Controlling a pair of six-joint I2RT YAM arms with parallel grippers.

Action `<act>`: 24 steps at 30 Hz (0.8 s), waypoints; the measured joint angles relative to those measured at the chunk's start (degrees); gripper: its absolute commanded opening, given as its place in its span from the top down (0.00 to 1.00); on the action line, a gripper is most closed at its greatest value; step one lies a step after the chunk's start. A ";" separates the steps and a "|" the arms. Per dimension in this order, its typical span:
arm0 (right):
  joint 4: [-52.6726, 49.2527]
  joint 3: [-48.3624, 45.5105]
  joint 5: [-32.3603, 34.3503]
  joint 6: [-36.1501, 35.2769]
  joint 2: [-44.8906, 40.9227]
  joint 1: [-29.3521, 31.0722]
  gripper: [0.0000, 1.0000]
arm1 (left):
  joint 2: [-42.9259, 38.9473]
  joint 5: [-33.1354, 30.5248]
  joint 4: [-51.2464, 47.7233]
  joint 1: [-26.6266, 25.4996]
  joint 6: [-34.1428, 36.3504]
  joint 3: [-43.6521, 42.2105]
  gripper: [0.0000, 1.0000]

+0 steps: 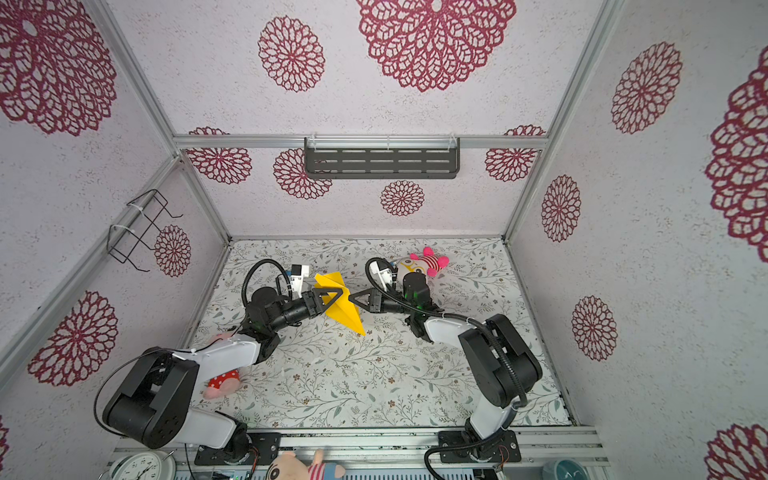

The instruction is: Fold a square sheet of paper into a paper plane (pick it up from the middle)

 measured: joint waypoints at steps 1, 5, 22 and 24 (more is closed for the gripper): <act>0.02 0.00 0.00 0.37 -0.17 -0.09 0.95 | 0.00 0.00 0.22 0.02 0.17 -0.15 0.62; 0.35 0.00 0.00 1.38 -0.72 -0.28 0.94 | 0.00 -0.04 0.79 0.00 0.70 -0.46 0.70; -14.10 -2.97 12.63 -10.27 -11.91 -4.13 0.38 | -6.95 -8.70 -25.35 0.02 12.39 4.42 0.93; -19.21 -3.06 18.49 -14.60 -15.19 -4.61 0.37 | -8.83 -13.38 -36.74 -0.07 16.90 9.33 0.93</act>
